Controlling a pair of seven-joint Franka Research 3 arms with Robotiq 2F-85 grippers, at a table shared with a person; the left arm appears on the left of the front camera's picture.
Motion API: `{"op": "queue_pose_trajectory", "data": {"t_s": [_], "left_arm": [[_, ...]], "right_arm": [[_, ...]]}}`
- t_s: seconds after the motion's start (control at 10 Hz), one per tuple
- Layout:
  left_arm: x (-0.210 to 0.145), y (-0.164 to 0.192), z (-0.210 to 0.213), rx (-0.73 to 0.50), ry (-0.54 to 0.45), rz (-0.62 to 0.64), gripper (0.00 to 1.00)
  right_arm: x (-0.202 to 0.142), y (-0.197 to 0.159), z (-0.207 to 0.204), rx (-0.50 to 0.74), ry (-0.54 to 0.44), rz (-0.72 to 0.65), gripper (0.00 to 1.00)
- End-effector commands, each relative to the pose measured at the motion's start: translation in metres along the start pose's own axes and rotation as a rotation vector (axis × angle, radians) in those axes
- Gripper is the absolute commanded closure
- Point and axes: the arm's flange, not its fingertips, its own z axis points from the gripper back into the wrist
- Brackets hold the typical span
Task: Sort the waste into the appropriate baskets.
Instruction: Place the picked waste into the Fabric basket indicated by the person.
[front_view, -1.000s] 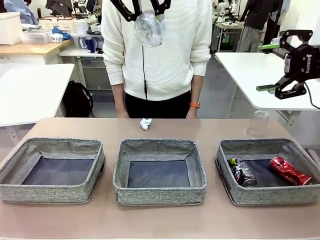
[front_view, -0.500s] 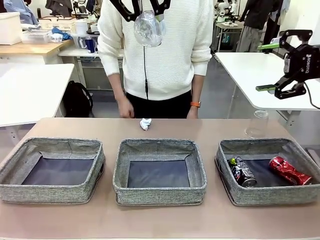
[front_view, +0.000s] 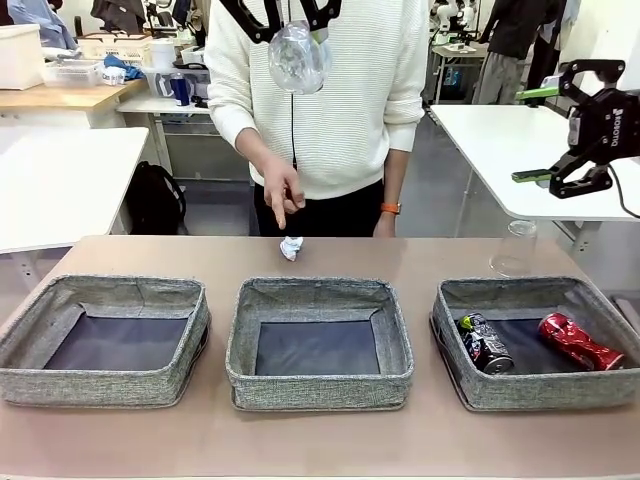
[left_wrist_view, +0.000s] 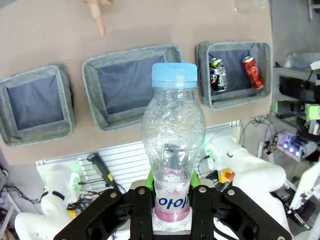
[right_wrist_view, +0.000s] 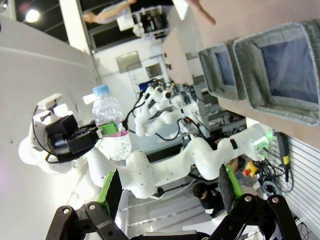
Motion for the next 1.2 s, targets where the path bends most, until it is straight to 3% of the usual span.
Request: {"op": "queue_pose_trajectory", "data": {"t_s": [0.0,0.6,0.7,1.1], "left_arm": [[-0.003,0.004,0.002,0.011,-0.010,-0.004,0.77],[0.000,0.000,0.000,0.000,0.000,0.000,0.77],[-0.004,-0.004,-0.018,0.035,-0.036,-0.041,0.77],[-0.051,0.002,-0.156,0.078,-0.149,0.088,0.77]], "right_arm": [[0.000,0.005,-0.001,0.013,0.004,-0.011,0.00],[0.000,0.005,-0.001,0.013,0.004,-0.011,0.00],[0.000,0.005,-0.001,0.013,0.004,-0.011,0.00],[0.000,0.005,-0.001,0.013,0.004,-0.011,0.00]]}}
